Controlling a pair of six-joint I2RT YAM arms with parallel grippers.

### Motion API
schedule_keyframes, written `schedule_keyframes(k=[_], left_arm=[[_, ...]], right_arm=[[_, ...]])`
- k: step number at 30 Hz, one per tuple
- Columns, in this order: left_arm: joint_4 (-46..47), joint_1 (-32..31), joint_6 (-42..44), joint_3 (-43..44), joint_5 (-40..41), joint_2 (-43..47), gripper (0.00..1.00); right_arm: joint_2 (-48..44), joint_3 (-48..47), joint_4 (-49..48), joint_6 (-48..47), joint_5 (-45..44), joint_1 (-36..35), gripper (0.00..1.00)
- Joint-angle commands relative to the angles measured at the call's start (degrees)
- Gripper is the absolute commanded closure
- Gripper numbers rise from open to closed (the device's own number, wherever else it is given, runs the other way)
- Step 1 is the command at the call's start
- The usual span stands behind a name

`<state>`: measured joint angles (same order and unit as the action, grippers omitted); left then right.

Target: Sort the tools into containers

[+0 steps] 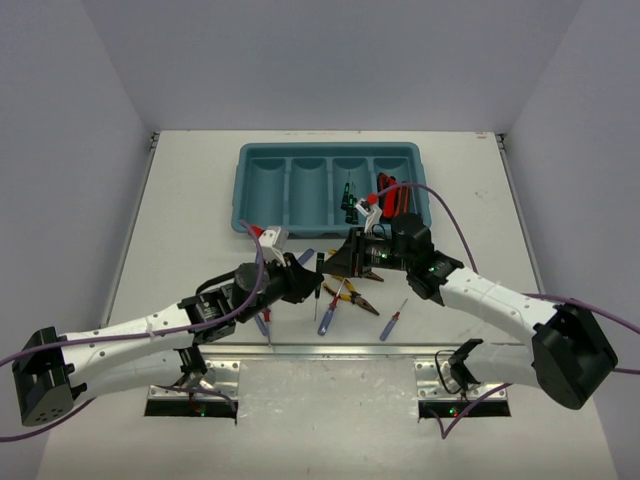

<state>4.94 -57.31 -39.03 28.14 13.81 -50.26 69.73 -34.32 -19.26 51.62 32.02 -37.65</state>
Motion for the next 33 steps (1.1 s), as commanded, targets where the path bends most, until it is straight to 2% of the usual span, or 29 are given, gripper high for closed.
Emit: schedule_keyframes(k=[1, 7, 11, 13, 14, 15, 16, 17, 18, 19, 21, 24, 29, 33], left_arm=[[6.22, -0.43, 0.27, 0.36, -3.53, 0.2, 1.0], [6.25, -0.43, 0.41, 0.16, -3.36, 0.86, 1.0], [6.18, -0.43, 0.53, 0.29, -3.01, 0.95, 1.0], [5.81, -0.43, 0.86, 0.51, -2.65, 0.95, 0.95], [5.57, -0.43, 1.03, 0.67, -2.49, 0.95, 0.9], [4.83, -0.43, 1.24, 1.24, -1.7, 0.99, 0.7], [2.89, -0.43, 1.34, 1.93, -0.4, 1.07, 0.42], [0.22, -0.41, 1.13, 2.54, 0.94, 1.24, 0.23], [-2.11, -0.36, 0.83, 3.28, 2.62, 1.53, 0.07], [-4.75, -0.34, 0.56, 4.65, 5.8, 1.76, 0.0], [-15.98, -0.34, -1.62, 7.42, 11.9, 1.78, 0.0], [-27.53, -0.25, -5.07, 11.33, 20.82, 2.08, 0.0], [-37.88, -0.25, -7.29, 13.34, 24.24, 6.12, 0.0], [-43.52, -0.25, -6.98, 14.95, 24.28, 7.37, 0.0]], right_arm=[[-0.93, -2.07, -3.59, -0.41, -2.11, -0.23, 0.63], [-0.59, -2.48, -2.74, -0.32, -2.87, -0.29, 0.59], [0.31, -2.38, -3.8, 0.23, -1.57, -0.23, 0.81], [0.78, -2.48, -4.2, 0.46, -0.82, -0.23, 0.96], [0.87, -2.63, -4.14, 0.41, -0.91, -0.26, 1.0], [0.86, -2.87, -3.68, 0.15, -1.21, -0.31, 1.0], [0.72, -3.43, -2.24, -0.87, -1.88, -0.28, 1.0], [0.65, -4.47, 0.1, -2.49, -3.3, -0.15, 1.0], [0.6, -6.24, 2.57, -4.22, -5.08, 0.04, 1.0], [0.78, -8.14, 7.96, -7.27, -9.16, 0.53, 1.0], [2.58, -13.31, 17.8, -11.5, -17.85, 1.79, 1.0], [7.44, -23.02, 28.27, -15.47, -26.77, 6.64, 1.0], [19.71, -37.8, 33.67, -24.08, -34.19, 14.43, 1.0], [32.05, -52.57, 37.51, -32.29, -38.21, 15.49, 0.99]])
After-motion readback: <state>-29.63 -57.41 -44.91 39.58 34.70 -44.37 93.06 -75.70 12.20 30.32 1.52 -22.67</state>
